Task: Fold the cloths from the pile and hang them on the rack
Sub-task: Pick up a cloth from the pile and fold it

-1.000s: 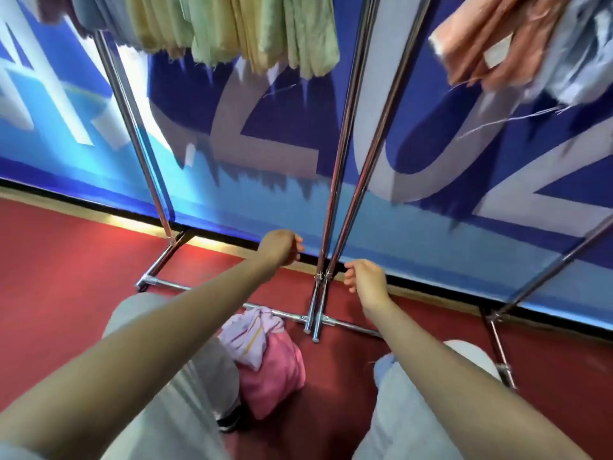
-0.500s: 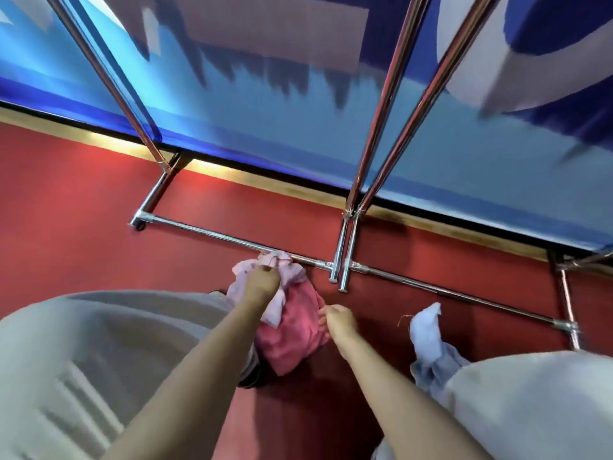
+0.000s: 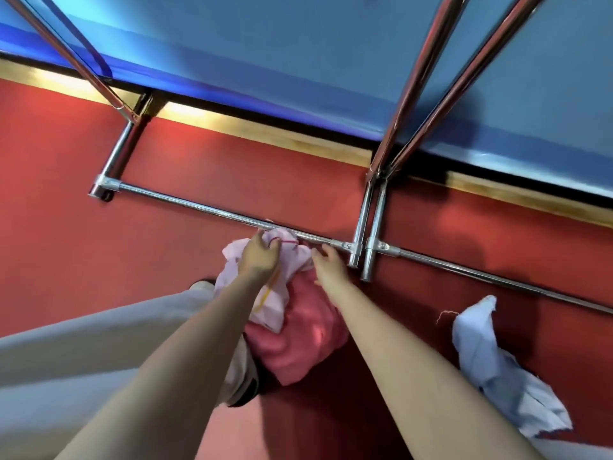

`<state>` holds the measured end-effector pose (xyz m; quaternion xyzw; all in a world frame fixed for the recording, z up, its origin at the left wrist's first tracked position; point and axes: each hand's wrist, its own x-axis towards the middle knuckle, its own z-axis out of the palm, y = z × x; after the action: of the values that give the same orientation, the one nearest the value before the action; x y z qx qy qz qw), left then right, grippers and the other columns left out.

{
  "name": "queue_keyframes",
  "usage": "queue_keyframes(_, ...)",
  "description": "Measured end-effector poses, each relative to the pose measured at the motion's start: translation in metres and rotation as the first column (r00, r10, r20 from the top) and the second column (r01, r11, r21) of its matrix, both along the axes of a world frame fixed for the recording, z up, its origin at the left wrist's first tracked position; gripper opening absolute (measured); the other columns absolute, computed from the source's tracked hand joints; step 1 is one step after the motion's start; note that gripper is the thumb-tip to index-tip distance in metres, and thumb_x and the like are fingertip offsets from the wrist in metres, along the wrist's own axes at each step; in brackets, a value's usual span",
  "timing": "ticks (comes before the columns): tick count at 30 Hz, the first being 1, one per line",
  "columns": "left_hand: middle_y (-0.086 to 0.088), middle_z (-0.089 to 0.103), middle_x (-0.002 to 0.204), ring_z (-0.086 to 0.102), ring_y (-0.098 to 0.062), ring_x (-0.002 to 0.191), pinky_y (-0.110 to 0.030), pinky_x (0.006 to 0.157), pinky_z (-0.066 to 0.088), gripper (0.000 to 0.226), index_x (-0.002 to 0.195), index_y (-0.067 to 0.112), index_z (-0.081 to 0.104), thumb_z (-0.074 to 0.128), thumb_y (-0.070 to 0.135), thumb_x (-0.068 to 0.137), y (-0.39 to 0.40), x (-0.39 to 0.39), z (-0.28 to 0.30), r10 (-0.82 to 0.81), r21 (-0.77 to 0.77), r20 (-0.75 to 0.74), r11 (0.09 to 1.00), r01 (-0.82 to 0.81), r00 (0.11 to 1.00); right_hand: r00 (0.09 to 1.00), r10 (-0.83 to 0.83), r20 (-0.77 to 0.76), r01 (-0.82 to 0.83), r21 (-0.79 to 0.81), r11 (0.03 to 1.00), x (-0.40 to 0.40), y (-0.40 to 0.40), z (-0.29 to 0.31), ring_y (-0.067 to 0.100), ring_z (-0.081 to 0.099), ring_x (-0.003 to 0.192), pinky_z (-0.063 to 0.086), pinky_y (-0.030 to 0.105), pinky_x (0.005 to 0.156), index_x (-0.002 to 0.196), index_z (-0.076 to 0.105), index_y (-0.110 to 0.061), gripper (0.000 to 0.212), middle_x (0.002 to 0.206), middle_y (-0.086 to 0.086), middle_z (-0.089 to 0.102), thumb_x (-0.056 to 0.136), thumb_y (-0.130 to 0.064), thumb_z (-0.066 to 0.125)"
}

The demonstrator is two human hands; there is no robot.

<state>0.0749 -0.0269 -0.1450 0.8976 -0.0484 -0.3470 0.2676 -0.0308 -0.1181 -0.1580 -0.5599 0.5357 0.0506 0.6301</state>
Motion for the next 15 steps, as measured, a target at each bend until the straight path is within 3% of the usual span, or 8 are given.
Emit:
queue_keyframes(3, -0.019, 0.055, 0.134, 0.051, -0.031, 0.125, -0.033, 0.1, 0.037, 0.05, 0.135, 0.004, 0.047, 0.055, 0.033, 0.095, -0.008, 0.004, -0.012, -0.031, 0.046, -0.05, 0.998, 0.033, 0.998, 0.981, 0.193, -0.013, -0.194, -0.009, 0.981, 0.013, -0.001, -0.008, 0.023, 0.056, 0.098, 0.046, 0.033, 0.086, 0.12, 0.062, -0.008, 0.035, 0.106, 0.01, 0.062, 0.099, -0.031, 0.044)
queue_keyframes(7, -0.015, 0.064, 0.122, 0.058, -0.031, 0.114, -0.032, 0.092, 0.042, 0.04, 0.127, 0.012, 0.059, 0.058, 0.032, 0.093, -0.008, 0.006, -0.016, -0.085, 0.144, -0.068, 0.985, 0.095, 0.994, 0.923, 0.377, -0.081, -0.385, -0.121, 0.915, 0.008, 0.007, -0.014, 0.033, 0.058, 0.113, 0.043, 0.034, 0.088, 0.119, 0.063, -0.008, 0.03, 0.122, 0.017, 0.063, 0.096, -0.02, 0.049)
queue_keyframes(11, -0.011, 0.071, 0.098, 0.065, -0.029, 0.095, -0.026, 0.068, 0.037, 0.019, 0.098, 0.012, 0.073, 0.062, 0.025, 0.089, -0.004, 0.009, -0.012, -0.167, 0.116, 0.005, 0.979, 0.165, 0.986, 0.958, 0.275, -0.077, -0.286, -0.232, 0.93, -0.004, 0.01, -0.006, 0.037, 0.062, 0.097, 0.043, 0.037, 0.076, 0.096, 0.068, 0.0, 0.022, 0.102, 0.026, 0.067, 0.093, -0.019, 0.055)
queue_keyframes(15, -0.016, 0.069, 0.099, 0.062, -0.031, 0.096, -0.029, 0.068, 0.034, 0.02, 0.089, 0.002, 0.067, 0.053, 0.016, 0.092, -0.011, -0.003, 0.033, -0.15, 0.004, 0.153, 0.989, 0.151, 0.977, 0.979, 0.199, -0.04, -0.201, -0.325, 0.924, -0.018, 0.006, 0.023, 0.027, 0.057, 0.076, 0.032, 0.033, 0.062, 0.081, 0.063, -0.008, 0.017, 0.081, 0.015, 0.066, 0.091, -0.02, 0.057)
